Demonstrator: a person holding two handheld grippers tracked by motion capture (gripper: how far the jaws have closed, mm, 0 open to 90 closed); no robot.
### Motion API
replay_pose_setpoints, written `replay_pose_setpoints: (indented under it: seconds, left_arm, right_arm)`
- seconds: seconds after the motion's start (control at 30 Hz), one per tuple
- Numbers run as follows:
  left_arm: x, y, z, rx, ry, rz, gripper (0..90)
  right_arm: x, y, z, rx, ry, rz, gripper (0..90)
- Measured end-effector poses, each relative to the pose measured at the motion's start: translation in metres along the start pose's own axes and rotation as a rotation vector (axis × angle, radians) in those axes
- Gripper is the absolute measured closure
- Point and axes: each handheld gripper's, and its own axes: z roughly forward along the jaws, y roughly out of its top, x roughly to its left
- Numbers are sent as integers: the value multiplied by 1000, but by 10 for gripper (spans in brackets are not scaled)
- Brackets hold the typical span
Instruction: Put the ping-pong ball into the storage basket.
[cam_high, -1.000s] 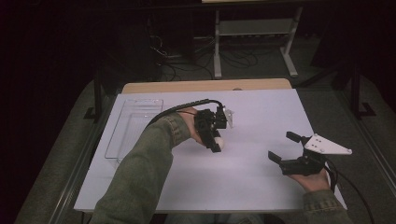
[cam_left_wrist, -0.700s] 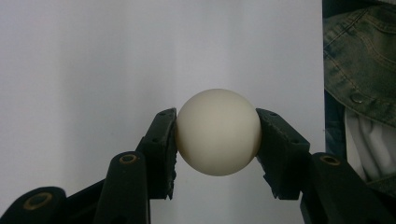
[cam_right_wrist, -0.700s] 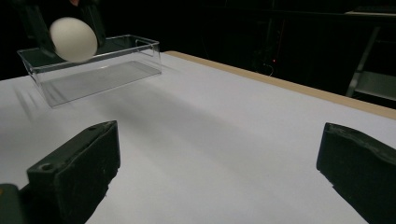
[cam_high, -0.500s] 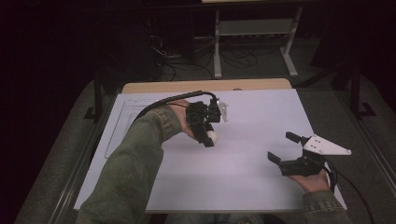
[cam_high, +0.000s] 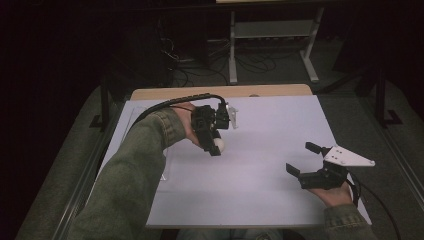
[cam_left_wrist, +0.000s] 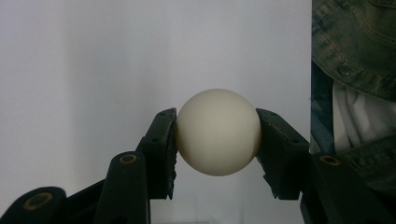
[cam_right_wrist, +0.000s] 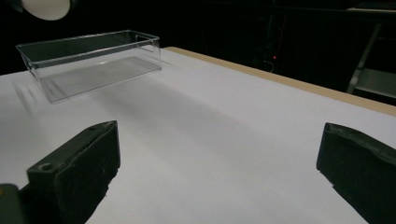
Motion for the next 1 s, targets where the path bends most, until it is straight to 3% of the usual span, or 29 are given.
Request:
replay_pose_setpoints:
  seconds: [0.43,1.0]
  left_arm:
    - [-3,-18,-10,74,-28,-32,511]
    - [-5,-48,-27,90,-10,-81,511]
  right_arm:
    - [0,0,-1,1,-3,-1,0]
    - [0,0,0,0,-2,-2,0]
